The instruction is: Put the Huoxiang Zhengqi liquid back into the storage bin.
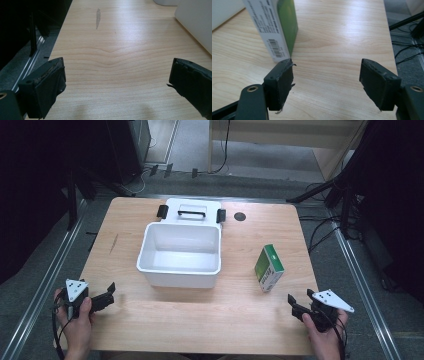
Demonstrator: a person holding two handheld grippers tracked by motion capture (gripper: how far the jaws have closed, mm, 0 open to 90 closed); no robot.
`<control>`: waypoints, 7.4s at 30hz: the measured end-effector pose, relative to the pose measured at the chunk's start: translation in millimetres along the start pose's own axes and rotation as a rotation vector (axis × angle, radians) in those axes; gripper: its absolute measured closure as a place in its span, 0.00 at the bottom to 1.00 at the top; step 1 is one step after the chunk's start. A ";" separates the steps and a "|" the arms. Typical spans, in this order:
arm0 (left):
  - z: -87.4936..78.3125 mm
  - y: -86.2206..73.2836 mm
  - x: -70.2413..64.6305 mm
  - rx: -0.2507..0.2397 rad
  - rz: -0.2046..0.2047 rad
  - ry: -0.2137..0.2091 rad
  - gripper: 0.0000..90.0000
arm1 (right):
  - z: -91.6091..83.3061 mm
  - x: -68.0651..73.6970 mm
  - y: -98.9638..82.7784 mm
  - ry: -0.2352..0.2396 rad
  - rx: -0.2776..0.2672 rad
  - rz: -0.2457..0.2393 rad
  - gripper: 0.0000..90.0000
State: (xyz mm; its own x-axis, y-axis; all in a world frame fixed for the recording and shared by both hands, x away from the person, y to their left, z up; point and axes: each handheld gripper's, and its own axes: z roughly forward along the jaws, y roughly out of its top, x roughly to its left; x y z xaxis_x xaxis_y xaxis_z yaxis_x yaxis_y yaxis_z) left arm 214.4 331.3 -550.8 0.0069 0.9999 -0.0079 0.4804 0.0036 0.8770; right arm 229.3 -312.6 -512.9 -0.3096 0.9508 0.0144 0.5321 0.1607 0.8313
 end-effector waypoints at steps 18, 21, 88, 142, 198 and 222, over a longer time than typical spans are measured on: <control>9.0 5.0 6.3 0.015 -0.043 -0.049 0.02 | 18.9 24.4 88.9 0.115 0.630 -0.109 0.36; 11.5 6.1 6.0 0.024 -0.044 -0.050 0.02 | 25.1 28.3 93.9 0.124 0.701 -0.093 0.32; 13.0 6.5 9.5 0.050 -0.076 -0.077 0.02 | 101.2 71.3 202.3 0.022 0.952 -0.158 0.71; 13.6 6.6 10.7 0.051 -0.094 -0.083 0.02 | 14.5 153.5 305.3 0.442 0.529 -1.053 0.72; 13.9 6.4 13.5 0.050 -0.114 -0.092 0.02 | 68.2 243.5 311.2 0.607 0.495 -1.143 0.71; 14.1 6.4 13.7 0.050 -0.112 -0.094 0.02 | 98.0 246.2 283.0 0.625 0.575 -1.153 0.71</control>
State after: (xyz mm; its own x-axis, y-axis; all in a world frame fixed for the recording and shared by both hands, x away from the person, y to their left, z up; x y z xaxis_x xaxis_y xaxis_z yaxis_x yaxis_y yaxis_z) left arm 229.9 344.8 -552.1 0.0320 0.9880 -0.1510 0.5258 0.1119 0.8432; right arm 380.8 -7.1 -328.6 -0.9899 -0.0286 -0.1389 -0.0580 0.9755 0.2124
